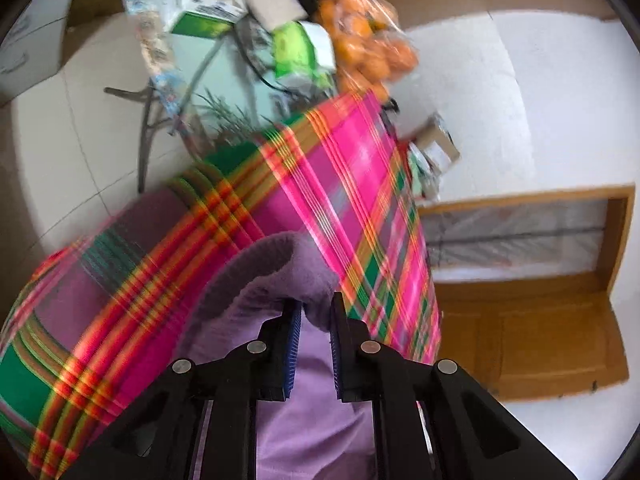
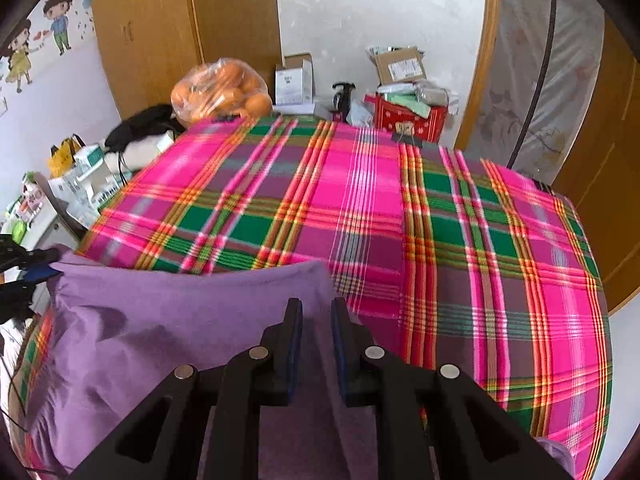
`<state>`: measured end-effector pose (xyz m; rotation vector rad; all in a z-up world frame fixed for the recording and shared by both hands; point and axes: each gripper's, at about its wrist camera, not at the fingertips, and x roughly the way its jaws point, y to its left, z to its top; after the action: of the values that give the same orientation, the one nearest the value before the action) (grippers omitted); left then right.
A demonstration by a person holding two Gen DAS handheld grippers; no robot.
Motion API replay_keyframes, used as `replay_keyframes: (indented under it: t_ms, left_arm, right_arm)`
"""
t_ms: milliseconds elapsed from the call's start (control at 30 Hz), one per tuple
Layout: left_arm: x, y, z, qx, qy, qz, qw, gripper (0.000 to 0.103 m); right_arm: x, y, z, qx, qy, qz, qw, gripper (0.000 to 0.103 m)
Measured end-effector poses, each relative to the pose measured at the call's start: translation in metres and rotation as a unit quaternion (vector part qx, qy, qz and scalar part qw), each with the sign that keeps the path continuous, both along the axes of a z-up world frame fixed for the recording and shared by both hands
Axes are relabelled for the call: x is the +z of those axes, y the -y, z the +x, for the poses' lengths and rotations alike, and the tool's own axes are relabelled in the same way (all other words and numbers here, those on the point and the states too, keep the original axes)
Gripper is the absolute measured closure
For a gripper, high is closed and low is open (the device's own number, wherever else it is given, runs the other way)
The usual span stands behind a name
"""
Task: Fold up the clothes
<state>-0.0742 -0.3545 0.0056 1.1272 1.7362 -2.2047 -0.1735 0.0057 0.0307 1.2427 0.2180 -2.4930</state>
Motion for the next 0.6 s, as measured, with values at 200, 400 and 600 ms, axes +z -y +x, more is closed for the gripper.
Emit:
replay_keyframes:
  t_ms: [200,400,600]
  left_arm:
    - [-0.001,0.003,0.002,-0.009,0.005,0.008,0.9999,0.084]
    - [0.011,0.0,0.022,-0.008,0.002,-0.004,1.0,0.08]
    - [0.027,-0.017,0.039,-0.033,-0.009,-0.022,0.9992,0.08]
  right_arm:
    - [0.024,-0.02,0.02,-0.009,-0.021,-0.018,1.0,0.086]
    - [0.043,-0.069,0.048,-0.043,-0.035,-0.051,0.997,0.084]
    - [0.044,-0.143,0.092,-0.11,-0.045,-0.081,0.99,0.079]
